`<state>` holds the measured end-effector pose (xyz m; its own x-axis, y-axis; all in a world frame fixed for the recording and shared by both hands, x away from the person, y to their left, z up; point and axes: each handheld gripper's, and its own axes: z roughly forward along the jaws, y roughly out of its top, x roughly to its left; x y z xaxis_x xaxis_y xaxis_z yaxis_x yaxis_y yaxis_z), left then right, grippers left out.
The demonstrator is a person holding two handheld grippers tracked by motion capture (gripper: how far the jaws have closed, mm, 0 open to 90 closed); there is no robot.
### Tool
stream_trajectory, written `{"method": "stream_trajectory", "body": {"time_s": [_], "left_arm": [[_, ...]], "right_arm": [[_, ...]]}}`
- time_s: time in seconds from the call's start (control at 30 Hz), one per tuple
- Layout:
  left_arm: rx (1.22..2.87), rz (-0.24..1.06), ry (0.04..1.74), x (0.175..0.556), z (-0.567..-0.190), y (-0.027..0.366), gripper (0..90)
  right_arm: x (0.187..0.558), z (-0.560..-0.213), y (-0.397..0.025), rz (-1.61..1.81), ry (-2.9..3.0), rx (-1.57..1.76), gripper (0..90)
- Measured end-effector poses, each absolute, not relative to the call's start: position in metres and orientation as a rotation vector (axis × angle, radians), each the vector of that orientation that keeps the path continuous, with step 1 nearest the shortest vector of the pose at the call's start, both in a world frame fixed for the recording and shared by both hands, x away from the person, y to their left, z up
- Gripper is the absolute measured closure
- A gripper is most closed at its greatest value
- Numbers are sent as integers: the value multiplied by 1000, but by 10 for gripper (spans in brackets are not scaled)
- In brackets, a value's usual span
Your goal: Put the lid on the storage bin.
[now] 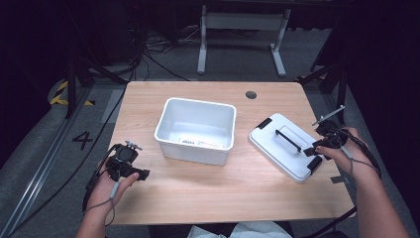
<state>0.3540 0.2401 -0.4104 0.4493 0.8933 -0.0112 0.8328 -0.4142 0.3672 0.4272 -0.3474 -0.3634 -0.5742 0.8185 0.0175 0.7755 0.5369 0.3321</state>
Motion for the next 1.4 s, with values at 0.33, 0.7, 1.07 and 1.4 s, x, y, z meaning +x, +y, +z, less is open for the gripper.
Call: {"method": "stream_trajectory", "body": {"time_s": [0.33, 0.7, 1.07, 1.4], "left_arm": [[2398, 262, 1461, 355, -411, 238, 274], [2381, 271, 1450, 356, -412, 240, 276], [2386, 262, 1450, 356, -413, 241, 277], [2398, 256, 1444, 357, -415, 240, 276]], "right_arm": [[437, -357, -337, 468, 2622, 1331, 476], [455, -353, -321, 435, 2625, 1291, 478], [473, -359, -300, 412, 2666, 1262, 478], [491, -381, -290, 352, 2685, 1289, 489]]}}
